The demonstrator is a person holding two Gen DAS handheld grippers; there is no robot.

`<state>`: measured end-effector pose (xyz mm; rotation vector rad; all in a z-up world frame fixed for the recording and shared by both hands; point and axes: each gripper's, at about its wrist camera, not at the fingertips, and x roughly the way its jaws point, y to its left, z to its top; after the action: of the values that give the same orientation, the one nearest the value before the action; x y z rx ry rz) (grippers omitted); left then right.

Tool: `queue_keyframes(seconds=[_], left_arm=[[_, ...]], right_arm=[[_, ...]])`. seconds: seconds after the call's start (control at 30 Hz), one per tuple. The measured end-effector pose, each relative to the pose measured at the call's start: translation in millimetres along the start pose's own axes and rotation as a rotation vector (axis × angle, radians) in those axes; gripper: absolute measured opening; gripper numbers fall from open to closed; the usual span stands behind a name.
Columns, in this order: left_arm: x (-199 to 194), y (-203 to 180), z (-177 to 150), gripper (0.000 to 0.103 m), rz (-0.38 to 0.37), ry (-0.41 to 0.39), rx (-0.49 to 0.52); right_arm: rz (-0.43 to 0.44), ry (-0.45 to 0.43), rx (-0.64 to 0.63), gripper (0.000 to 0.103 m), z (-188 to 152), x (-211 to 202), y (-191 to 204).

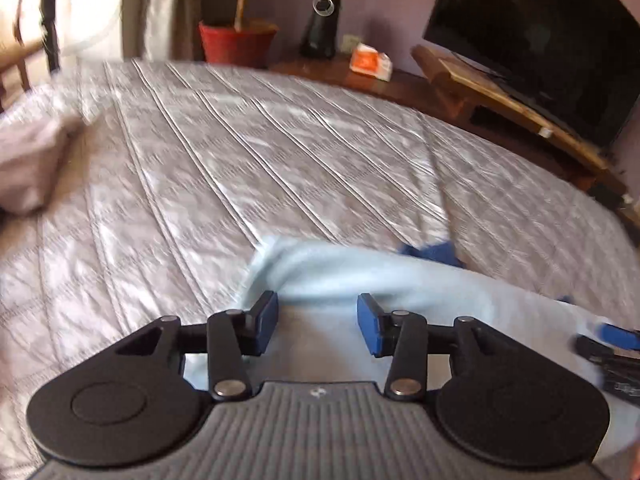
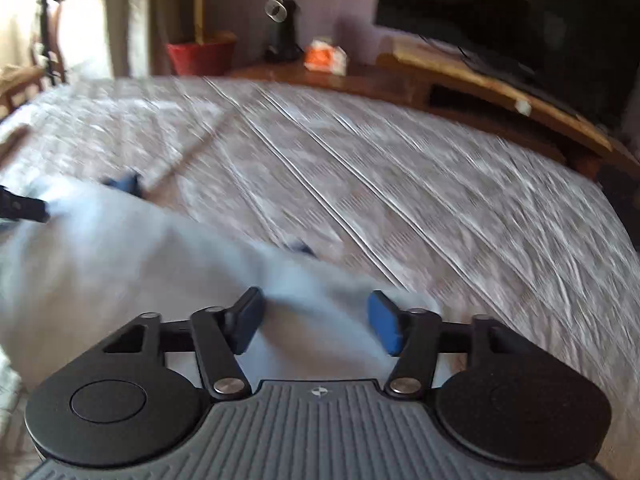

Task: Fold clothes
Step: 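Grasp the folded bundle corner with the left tool and tuck it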

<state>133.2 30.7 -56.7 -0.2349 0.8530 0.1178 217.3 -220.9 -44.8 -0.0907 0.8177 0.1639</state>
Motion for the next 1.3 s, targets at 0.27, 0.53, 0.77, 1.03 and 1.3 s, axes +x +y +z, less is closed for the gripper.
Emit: queue_keyframes(seconds=[0.27,0.53,0.77,1.03,1.3], left_arm=[[-30.3,65.4,5.2,0.037,0.056,-0.008,-0.270],[-68.3,54.0,-40.5,0.053,0.000,0.012,-0.402],[-46.0,69.6,-27.6,0.050,-0.049,0.070,-0.505],[-15.3,84.4,-32.2,0.072,-0.246,0.110,-0.816],[-2.9,89.4,-42.5,0.076,-0.364,0.079,-0.980]], right_arm=[[-0.150,-0.070,-0.060,0.060,-19.1,-65.5,-14.0],[0.111,-0.056,-0.166,0.063,-25.3,-57.1,96.7],[0.035,-0.001,-0.172,0.068,-46.1,-56.5,85.8],[0.218,-0.097,-0.097,0.067,-20.9,-69.5,121.8],[0.257,-0.053,0.015,0.068,-46.3,-43.5,122.3]])
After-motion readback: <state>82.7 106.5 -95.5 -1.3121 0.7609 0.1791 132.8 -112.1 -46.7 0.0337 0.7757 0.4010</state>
